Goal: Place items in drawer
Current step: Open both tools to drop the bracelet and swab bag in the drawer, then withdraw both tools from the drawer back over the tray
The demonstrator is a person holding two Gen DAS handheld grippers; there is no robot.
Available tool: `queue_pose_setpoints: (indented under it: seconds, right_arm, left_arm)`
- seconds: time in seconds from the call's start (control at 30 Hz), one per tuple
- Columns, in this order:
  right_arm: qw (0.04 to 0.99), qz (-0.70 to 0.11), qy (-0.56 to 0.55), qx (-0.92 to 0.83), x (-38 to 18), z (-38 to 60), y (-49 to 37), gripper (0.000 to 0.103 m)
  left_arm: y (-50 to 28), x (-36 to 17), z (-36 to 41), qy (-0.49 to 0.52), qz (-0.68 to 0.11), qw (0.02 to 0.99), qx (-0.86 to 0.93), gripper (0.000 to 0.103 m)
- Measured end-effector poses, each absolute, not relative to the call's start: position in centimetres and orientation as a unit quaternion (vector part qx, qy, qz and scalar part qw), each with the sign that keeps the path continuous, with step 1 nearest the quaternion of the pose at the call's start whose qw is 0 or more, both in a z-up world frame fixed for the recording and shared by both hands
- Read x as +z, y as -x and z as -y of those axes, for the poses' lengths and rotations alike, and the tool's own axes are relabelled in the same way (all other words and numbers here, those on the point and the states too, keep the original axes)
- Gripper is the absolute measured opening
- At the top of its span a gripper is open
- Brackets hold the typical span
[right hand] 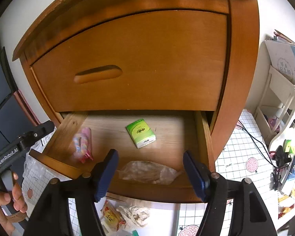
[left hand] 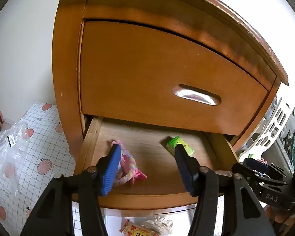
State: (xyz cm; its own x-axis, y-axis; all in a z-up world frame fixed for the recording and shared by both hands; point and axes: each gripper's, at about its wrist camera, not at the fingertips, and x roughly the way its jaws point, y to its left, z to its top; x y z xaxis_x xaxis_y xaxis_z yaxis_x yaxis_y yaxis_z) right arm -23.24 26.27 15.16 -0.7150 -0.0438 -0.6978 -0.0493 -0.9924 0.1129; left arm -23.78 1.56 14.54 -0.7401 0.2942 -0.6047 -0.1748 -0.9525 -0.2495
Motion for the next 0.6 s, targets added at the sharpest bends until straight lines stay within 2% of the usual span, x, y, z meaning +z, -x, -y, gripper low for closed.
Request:
queue_pose_setpoints:
  seconds: [0.03,0.13,0.17,0.27,0.33,0.37,0.53,0.6]
  right_arm:
    - [0.002,-0.061,0.378,0.924,15.1,-26.2,23.2,0.074]
    - [0.001,-0.059,0.381,0.923,14.9,-26.2,23.2,0.094]
    - [0.001,-0.059,0.379,0.923,14.8,-26.2,23.2,0.096]
    - [0.0,-0.056,0.379,0.924,14.8,-26.2,23.2,0.097]
    - [-0.001,-0.055,0.379,0.924,14.9,-26.2,23.2,0.103]
    - [-0.001,-0.055,0.377,0.925,14.9,-26.2,23.2,0.103]
    - [-0.002,-0.051,0.377,0.925,15.0,-26.0,23.0,0.103]
    - [-0.002,-0.052,0.376,0.925,15.0,-26.0,22.9,0.103]
  left_arm:
    - [23.8,14.5,-1.6,0.341,0.088,0.123,0.928,0.063]
    - [23.9,14.3,-1.7,0.347,0.078,0.112,0.928,0.07]
    - [24.0,14.3,-1.7,0.348,0.074,0.108,0.928,0.072]
    - [24.0,14.2,-1.7,0.35,0.071,0.105,0.928,0.08]
    - [24.1,14.2,-1.6,0.347,0.07,0.104,0.929,0.086]
    - [23.9,14.4,-1.5,0.347,0.07,0.104,0.929,0.091]
    - [23.4,14.5,-1.7,0.338,0.06,0.102,0.934,0.101]
    - [23.1,14.6,-1.8,0.331,0.057,0.1,0.937,0.103]
